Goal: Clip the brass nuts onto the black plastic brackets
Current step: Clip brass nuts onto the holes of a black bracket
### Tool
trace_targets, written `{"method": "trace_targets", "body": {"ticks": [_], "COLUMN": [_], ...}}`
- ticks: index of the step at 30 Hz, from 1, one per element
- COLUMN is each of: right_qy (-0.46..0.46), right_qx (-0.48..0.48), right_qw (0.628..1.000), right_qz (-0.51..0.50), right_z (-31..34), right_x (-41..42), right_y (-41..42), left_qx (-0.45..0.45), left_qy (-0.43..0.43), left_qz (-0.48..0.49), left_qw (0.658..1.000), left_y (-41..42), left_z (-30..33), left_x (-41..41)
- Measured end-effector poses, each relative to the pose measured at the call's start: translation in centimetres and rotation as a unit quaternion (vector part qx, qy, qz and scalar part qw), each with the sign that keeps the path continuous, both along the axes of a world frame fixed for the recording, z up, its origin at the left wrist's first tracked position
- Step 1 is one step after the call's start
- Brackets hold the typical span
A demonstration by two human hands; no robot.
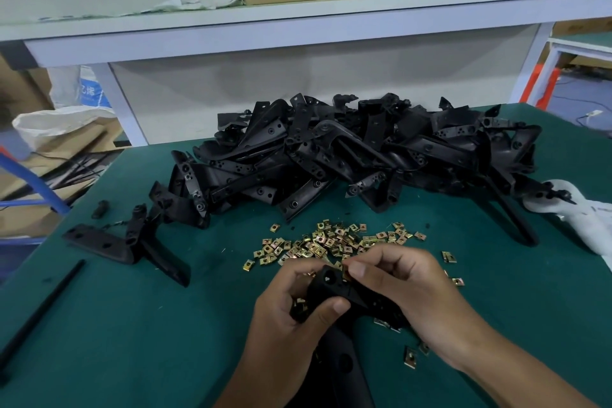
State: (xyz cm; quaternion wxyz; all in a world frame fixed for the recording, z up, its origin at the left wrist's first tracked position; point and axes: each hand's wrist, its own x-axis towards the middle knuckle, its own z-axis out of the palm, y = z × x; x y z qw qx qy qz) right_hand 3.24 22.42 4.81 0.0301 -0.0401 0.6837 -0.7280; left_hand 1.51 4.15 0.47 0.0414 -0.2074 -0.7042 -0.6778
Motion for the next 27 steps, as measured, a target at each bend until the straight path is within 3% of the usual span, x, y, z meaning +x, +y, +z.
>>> {"method": "trace_targets", "body": {"ticks": [7, 11, 17, 22, 27], "right_qy": [0.091, 0.097, 0.012, 0.023, -0.049], "right_qx": [0.140, 0.147, 0.043, 0.054, -0.093], "right_qw": [0.986, 0.984, 0.998, 0.998, 0.993], "right_qz": [-0.017, -0.007, 0.043, 0.018, 0.062], "right_z": [-0.3, -0.3, 0.0, -0.1, -0.5], "right_x": [0.2, 0.1, -0.1, 0.0, -1.0], "right_y": [0.4, 0.6, 0.5, 0.4, 0.8], "left_qx": [-0.015, -0.015, -0.011, -0.011, 0.057], "left_qy": [0.000, -0.011, 0.008, 0.019, -0.042], "left_qz": [-0.020, -0.045, -0.019, 0.000, -0.024], "left_qw": [1.000, 0.999, 1.000, 1.000, 0.997], "left_y": [-0.3, -0.3, -0.3, -0.2, -0.1], "left_z": [0.3, 0.5, 0.1, 0.0, 0.3], "left_x": [0.0, 0.0, 0.0, -0.1, -0.1]}}
